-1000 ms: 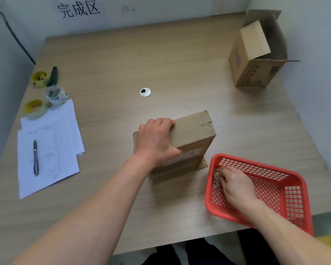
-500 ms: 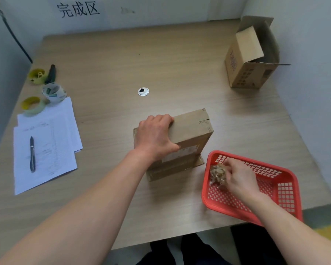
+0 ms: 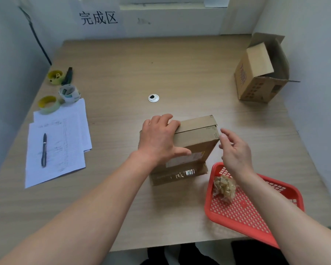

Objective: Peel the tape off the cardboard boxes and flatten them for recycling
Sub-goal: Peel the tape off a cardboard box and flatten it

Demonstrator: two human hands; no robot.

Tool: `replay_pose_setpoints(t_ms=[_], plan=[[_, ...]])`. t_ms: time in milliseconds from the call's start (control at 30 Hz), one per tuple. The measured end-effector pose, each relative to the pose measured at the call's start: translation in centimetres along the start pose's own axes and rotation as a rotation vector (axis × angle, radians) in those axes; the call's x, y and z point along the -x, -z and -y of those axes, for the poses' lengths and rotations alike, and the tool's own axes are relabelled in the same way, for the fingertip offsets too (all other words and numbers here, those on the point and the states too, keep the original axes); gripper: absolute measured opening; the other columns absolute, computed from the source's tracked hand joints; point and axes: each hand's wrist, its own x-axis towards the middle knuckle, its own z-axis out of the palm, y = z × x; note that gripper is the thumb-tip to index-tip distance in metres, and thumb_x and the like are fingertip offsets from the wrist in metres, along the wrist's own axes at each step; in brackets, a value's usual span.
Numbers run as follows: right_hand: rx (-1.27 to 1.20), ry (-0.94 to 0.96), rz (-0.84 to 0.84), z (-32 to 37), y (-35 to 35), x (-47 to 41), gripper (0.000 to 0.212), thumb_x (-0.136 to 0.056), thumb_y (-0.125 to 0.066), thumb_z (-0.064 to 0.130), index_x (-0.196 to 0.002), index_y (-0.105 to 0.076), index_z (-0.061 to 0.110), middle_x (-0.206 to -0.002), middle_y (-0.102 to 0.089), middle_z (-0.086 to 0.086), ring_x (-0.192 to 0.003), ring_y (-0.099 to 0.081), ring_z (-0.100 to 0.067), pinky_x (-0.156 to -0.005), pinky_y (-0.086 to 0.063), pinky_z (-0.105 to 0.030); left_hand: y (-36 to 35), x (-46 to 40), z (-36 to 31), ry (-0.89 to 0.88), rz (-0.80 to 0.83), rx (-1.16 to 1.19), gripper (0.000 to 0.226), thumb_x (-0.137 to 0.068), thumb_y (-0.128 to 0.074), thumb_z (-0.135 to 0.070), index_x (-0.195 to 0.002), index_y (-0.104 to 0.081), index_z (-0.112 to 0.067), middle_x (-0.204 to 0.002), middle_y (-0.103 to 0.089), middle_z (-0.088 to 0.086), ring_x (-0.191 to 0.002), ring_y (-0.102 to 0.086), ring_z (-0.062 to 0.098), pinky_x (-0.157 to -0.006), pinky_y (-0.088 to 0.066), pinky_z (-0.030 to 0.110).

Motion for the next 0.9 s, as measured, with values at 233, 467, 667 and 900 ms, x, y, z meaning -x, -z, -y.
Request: replay_pose_setpoints(t_ms=[233,467,667,900], plan=[[-0.237,0.009,0.072,3.5,-3.0,-1.8,0.020,-0.099,-0.057,0.022,-0.109,-0.065,0.037,-0.109,-0.069,0.007,-0.105,-0.065,-0.015,-0.083,-0.060,-0.045,1.5,3.9,3.9,0.504,-0.071,0.207,0.072,-0.078,-0.066,-0.068,-0.133,-0.050,-0.024,-0.139,-0.044,-0.002,-0.127,-0.043,0.022,-0.095,-0.042,0.035],[-0.304,-0.012,0.152,6.0,-6.6,-2.8,0.021,-0.088,-0.061,0.021,-0.093,-0.071,0.039,-0.103,-0.072,0.005,-0.103,-0.068,-0.019,-0.087,-0.058,-0.051,1.6,6.0,6.2,0.945,-0.334,0.766,0.032,-0.091,-0.067,-0.041,-0.108,-0.058,-0.015,-0.101,-0.062,-0.005,-0.095,-0.059,0.018,-0.080,-0.046,0.030],[-0.370,-0.096,0.276,7.6,-8.1,-3.4,0.022,-0.094,-0.056,0.006,-0.089,-0.069,0.023,-0.094,-0.069,-0.002,-0.090,-0.066,-0.025,-0.071,-0.061,-0.045,2.3,6.7,8.4,1.154,-0.445,1.064,0.013,-0.075,-0.070,-0.011,-0.064,-0.064,-0.007,-0.064,-0.062,0.003,-0.067,-0.056,0.023,-0.067,-0.052,0.036],[-0.488,-0.239,0.339,8.2,-7.8,-4.2,0.018,-0.096,-0.056,0.011,-0.078,-0.059,0.009,-0.089,-0.056,-0.012,-0.084,-0.055,-0.026,-0.054,-0.057,-0.034,3.2,6.3,7.2,1.205,-0.495,1.294,0.036,-0.057,-0.069,-0.005,-0.046,-0.038,-0.020,-0.054,-0.034,0.002,-0.065,-0.039,0.023,-0.061,-0.038,0.039]])
